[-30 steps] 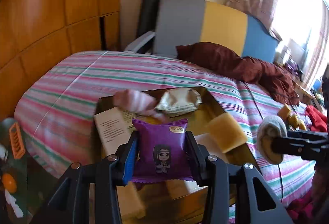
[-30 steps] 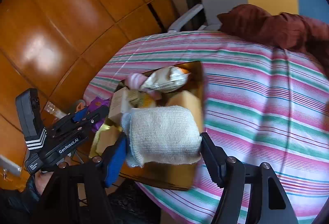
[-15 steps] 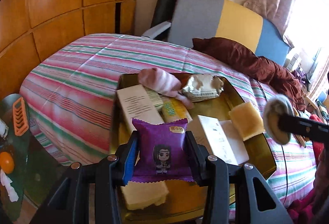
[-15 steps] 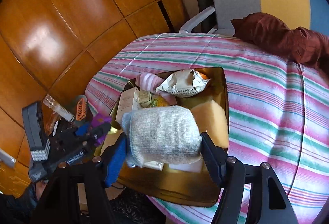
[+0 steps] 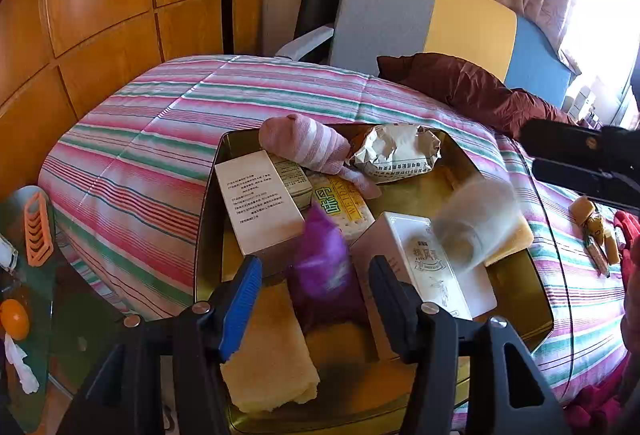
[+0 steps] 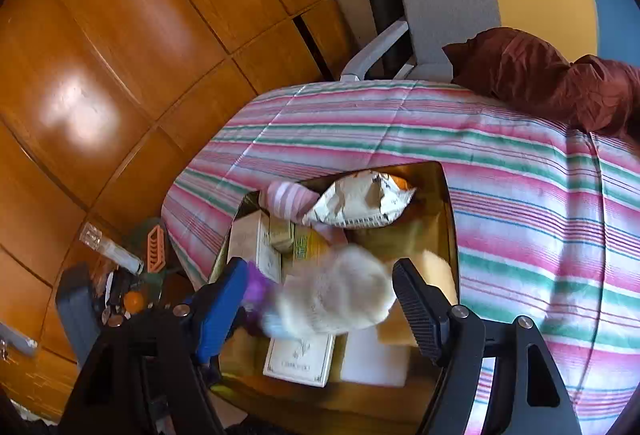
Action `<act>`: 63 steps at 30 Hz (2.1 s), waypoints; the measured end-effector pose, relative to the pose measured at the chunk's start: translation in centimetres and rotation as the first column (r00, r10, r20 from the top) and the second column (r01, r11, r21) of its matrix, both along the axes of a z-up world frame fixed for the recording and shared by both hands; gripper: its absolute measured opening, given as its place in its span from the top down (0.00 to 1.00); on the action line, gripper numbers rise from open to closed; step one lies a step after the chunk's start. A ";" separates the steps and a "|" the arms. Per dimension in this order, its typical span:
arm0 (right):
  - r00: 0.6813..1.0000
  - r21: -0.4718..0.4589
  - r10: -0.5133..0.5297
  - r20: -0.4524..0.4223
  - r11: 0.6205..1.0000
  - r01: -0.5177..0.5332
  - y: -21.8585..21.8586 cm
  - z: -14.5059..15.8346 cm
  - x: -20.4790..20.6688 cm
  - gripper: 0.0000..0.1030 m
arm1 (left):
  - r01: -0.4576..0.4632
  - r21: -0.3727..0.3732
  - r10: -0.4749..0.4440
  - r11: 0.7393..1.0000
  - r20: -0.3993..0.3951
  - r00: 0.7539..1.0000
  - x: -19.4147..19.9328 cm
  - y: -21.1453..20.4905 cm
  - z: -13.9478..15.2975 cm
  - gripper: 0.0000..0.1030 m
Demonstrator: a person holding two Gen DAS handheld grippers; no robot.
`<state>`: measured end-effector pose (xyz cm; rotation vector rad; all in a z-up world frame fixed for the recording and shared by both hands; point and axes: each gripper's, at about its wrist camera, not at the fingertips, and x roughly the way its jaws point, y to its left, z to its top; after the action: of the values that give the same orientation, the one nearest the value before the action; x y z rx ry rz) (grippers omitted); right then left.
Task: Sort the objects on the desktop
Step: 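Carry the candy with the left tool into the tray while the right drops the sock there, then move both tools back over the bed toward the yellow sponges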
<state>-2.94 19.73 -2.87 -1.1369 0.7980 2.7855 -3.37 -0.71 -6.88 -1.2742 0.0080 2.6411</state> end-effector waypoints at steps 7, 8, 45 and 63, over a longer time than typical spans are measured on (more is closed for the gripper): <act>1.000 0.005 0.019 0.016 1.000 -0.019 -0.7 -0.7 0.3 0.26 | -0.016 0.006 0.016 1.000 -0.014 1.000 0.1 -0.5 0.3 0.44; 1.000 0.001 0.019 0.020 1.000 -0.019 -0.7 -0.8 0.4 0.26 | -0.016 0.006 0.016 1.000 -0.015 1.000 0.1 -0.5 0.4 0.44; 0.941 0.050 -0.328 0.079 0.944 0.325 12.1 -0.3 13.9 0.19 | 0.254 -0.014 -0.253 0.967 -0.158 0.955 1.4 9.0 6.2 0.44; 0.631 -0.034 -0.736 0.246 0.645 0.764 29.1 -3.6 29.0 0.09 | 0.467 -0.036 -0.468 0.884 -0.095 0.879 3.0 18.5 5.3 0.44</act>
<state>26.09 48.79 -6.46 -0.8075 1.1233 1.8934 -0.34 17.78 -1.60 -0.9844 0.3090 2.2791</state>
